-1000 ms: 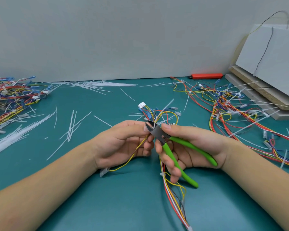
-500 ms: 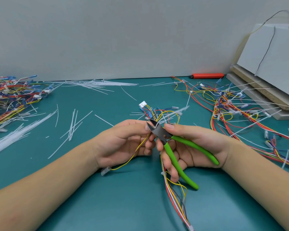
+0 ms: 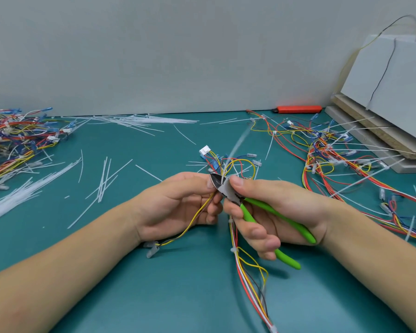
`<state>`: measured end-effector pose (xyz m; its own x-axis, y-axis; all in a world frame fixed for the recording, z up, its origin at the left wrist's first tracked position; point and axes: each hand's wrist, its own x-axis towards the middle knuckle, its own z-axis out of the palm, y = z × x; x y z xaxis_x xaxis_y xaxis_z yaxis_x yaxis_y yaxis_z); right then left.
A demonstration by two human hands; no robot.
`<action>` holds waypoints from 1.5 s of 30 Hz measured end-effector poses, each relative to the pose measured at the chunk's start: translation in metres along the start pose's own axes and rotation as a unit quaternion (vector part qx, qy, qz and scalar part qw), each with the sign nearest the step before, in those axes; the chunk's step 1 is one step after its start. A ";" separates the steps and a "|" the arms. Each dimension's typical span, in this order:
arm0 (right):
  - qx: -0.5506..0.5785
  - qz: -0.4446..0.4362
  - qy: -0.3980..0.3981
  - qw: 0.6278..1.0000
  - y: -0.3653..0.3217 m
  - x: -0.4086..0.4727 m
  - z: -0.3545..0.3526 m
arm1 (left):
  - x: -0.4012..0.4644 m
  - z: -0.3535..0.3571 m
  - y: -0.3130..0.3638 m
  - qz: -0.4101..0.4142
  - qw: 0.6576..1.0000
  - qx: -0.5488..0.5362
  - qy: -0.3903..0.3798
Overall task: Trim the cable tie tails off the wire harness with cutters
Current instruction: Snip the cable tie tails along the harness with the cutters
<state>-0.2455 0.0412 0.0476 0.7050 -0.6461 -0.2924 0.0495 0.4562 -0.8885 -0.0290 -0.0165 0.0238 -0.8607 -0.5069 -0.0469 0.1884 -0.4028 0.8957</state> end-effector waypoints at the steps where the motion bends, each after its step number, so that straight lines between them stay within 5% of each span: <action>1: 0.003 -0.001 0.001 1.000 0.001 0.000 0.000 | 0.000 0.000 0.000 0.000 1.000 0.001 0.001; 45: 0.028 0.003 -0.002 1.000 0.004 0.005 -0.003 | 0.000 0.007 0.003 -0.013 0.999 0.013 0.041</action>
<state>-0.2439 0.0381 0.0411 0.7075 -0.6412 -0.2971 0.0847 0.4944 -0.8651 -0.0313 -0.0124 0.0298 -0.8234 -0.5575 -0.1054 0.1530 -0.3970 0.9050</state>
